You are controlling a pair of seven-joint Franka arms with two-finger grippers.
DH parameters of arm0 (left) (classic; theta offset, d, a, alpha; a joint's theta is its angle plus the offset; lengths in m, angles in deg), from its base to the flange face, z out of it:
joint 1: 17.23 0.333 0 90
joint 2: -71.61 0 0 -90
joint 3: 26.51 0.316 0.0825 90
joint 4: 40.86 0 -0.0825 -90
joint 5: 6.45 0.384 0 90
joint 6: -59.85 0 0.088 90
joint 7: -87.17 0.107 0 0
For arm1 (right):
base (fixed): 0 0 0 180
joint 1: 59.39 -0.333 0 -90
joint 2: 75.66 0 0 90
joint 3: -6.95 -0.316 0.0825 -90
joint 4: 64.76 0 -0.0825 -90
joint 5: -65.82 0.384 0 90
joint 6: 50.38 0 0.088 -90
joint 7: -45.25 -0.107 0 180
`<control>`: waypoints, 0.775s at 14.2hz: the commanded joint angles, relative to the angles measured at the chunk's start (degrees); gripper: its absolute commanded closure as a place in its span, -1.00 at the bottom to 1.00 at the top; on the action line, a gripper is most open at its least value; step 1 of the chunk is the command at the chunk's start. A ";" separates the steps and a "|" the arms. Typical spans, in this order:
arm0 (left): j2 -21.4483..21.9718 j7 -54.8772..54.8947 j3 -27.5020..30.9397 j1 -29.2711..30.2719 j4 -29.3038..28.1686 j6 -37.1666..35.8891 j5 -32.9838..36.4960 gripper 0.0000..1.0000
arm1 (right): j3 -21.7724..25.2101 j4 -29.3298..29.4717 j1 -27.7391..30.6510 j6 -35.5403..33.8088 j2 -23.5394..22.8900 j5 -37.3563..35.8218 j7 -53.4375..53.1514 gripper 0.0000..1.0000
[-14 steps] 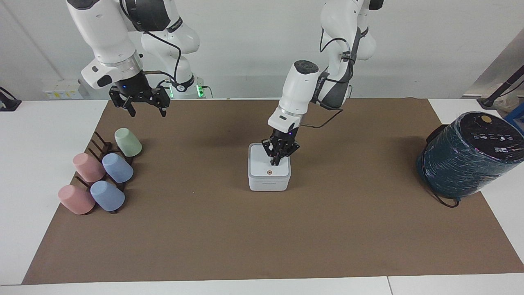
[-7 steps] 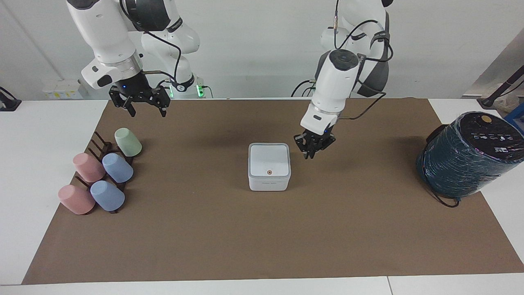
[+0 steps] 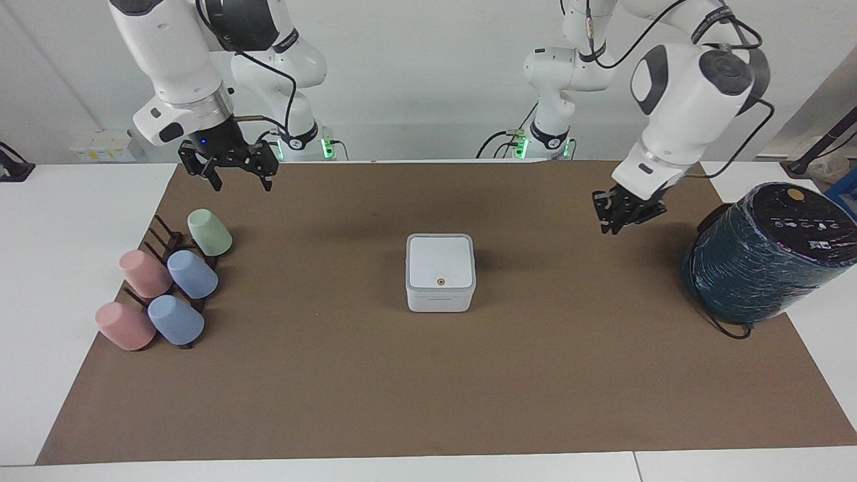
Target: Close trash can lid
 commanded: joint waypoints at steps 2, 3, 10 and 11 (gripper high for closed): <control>3.97 4.03 -0.25 3.56 -0.20 -3.32 0.17 0.01 | -0.27 -1.34 0.77 -0.26 1.41 0.52 1.51 -1.00; 4.58 3.94 -0.25 3.65 -0.20 -3.15 0.17 -0.56 | -0.27 -1.34 0.77 -0.26 1.41 0.52 1.42 -1.00; 4.68 4.21 -0.25 4.00 0.15 3.70 5.79 -1.00 | -0.27 -1.34 0.77 -0.26 1.41 0.52 1.51 -1.00; 4.68 4.21 -0.34 4.00 0.15 4.15 5.79 -1.00 | -0.27 -1.34 0.77 -0.26 1.41 0.52 1.51 -1.00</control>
